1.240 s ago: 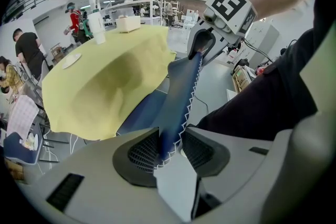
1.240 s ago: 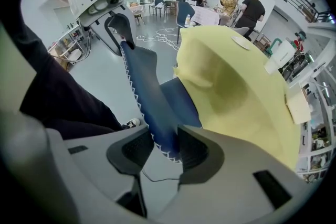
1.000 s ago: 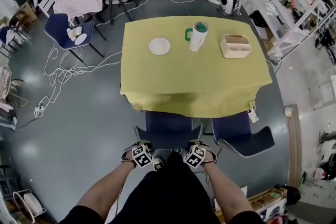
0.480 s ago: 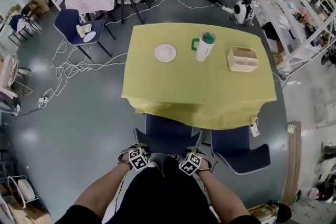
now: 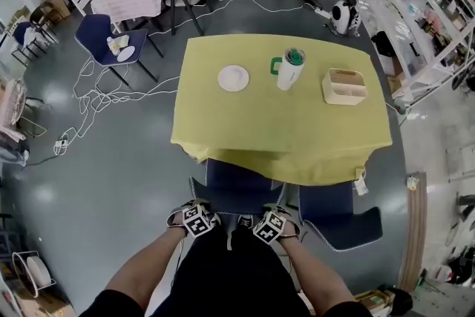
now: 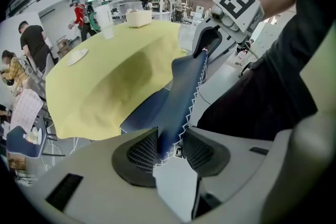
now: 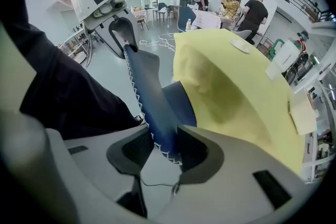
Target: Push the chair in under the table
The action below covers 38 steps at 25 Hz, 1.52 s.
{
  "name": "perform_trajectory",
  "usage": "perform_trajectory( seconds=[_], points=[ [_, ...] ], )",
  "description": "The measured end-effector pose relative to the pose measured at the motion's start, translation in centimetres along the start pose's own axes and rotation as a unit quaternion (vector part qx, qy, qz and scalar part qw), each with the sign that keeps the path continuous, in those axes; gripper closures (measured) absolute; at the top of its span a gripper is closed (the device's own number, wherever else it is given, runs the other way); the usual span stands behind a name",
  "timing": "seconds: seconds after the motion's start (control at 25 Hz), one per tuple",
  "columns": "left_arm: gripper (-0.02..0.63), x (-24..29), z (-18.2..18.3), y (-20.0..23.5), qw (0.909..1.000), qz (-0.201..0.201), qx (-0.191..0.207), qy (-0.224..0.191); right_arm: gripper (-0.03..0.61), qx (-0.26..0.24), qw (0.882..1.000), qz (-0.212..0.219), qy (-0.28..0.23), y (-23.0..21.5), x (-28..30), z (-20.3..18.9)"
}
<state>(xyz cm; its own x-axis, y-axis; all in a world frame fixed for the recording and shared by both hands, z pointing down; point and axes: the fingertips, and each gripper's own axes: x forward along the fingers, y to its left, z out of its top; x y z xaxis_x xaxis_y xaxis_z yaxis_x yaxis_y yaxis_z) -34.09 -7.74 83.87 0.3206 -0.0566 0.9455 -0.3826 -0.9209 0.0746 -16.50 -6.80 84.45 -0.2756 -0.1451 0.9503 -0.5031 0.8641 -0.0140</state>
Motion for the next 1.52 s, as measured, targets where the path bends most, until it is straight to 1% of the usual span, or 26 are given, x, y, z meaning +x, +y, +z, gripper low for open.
perform_trajectory(
  seconds=[0.2, 0.44, 0.68, 1.0, 1.2, 1.52],
  points=[
    [0.466, -0.1, 0.8, 1.8, 1.0, -0.006, 0.004, -0.003, 0.437, 0.003, 1.0, 0.008, 0.006, -1.3, 0.1, 1.0],
    [0.466, 0.3, 1.8, 4.0, 1.0, -0.004, 0.006, -0.004, 0.437, 0.007, 1.0, -0.007, 0.01, -3.9, 0.4, 2.0],
    [0.466, 0.3, 2.8, 5.6, 0.9999, 0.0, 0.009, -0.006, 0.437, 0.008, 1.0, -0.01, 0.011, -5.6, 0.5, 2.6],
    [0.466, 0.5, 4.1, 6.4, 0.9999, -0.007, 0.007, -0.012, 0.437, 0.009, 1.0, -0.007, 0.01, -7.0, 0.5, 2.8],
    [0.466, 0.9, 4.7, 7.7, 0.9999, 0.007, 0.007, -0.014, 0.437, 0.008, 1.0, -0.016, 0.01, -8.5, 0.6, 3.0],
    [0.466, 1.2, 6.0, 9.1, 0.9998, 0.01, 0.008, -0.016, 0.437, 0.004, 1.0, -0.026, 0.008, -10.7, 0.9, 3.6]
  ],
)
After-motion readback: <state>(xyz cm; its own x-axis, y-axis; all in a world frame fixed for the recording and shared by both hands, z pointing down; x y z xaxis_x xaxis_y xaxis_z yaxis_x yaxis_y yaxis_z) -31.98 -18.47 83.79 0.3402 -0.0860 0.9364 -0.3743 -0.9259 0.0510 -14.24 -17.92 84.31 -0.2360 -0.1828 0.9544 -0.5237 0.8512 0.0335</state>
